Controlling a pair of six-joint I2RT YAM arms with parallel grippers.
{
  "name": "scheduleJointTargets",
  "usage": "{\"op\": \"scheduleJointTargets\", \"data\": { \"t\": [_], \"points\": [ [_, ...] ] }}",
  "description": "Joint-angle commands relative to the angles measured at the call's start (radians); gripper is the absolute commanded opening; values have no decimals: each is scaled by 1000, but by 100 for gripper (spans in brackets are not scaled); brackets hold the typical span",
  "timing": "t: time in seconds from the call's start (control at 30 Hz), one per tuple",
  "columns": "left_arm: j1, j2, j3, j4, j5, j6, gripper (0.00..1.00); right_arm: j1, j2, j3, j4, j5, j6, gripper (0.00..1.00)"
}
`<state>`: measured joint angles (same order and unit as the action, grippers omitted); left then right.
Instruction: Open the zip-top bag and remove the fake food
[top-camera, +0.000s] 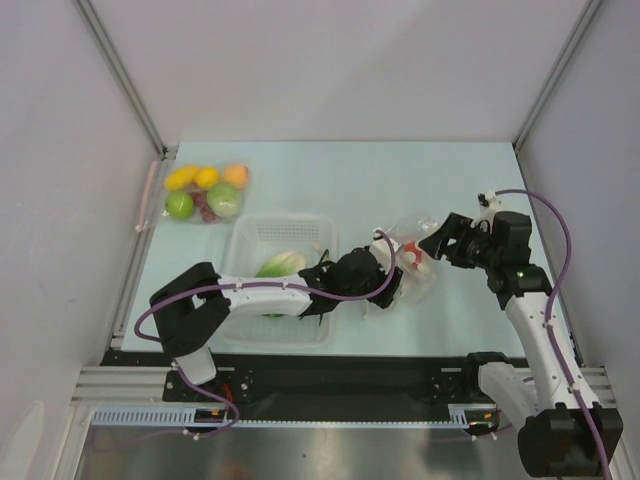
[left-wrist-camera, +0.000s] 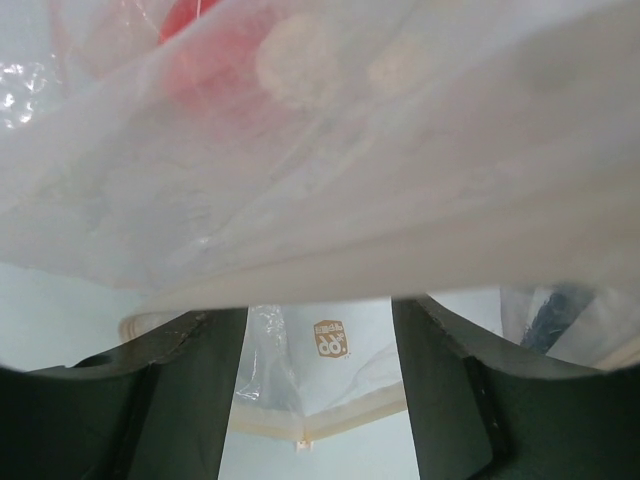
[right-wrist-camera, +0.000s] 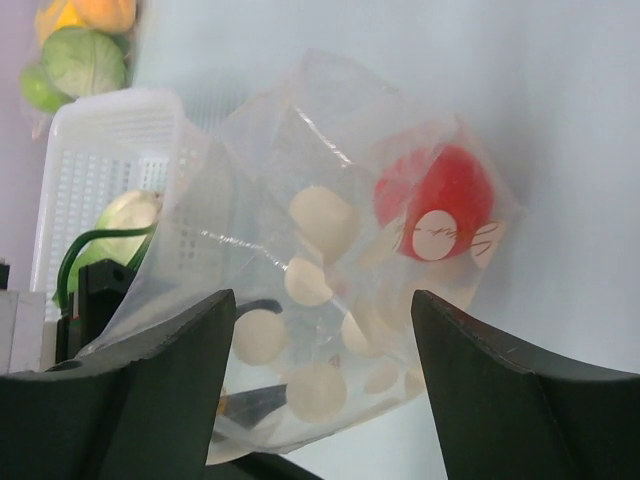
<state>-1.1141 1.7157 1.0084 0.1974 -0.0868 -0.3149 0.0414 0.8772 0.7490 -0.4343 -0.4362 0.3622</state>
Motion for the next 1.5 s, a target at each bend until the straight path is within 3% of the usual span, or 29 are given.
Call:
{"op": "scheduleJointTargets", "data": {
  "t": [0.0,0.57,0.83,1.03,1.13,1.33,1.47],
  "points": [
    [-1,-1,27,27,-2,-19,65,-34,45,30,55,-16,-29,78],
    [25,41,47,66,38,0,66,-66,433,-20,485,-121,20,75],
    [46,61,48,77,47,-10,67,12,626,7,540,-127,-3,69],
    [57,65,45,67,24,-19,67,64,681,18,496,-75,-35,36],
    [63,65,36,56,-1,-29,68,78,661,9,453,-49,-63,25],
    [71,64,30,39,-71,-33,68,94,608,-11,370,-26,-88,6],
    [71,84,62,10,-109,-16,69,110,573,-33,332,-16,-94,0]
  ]
}}
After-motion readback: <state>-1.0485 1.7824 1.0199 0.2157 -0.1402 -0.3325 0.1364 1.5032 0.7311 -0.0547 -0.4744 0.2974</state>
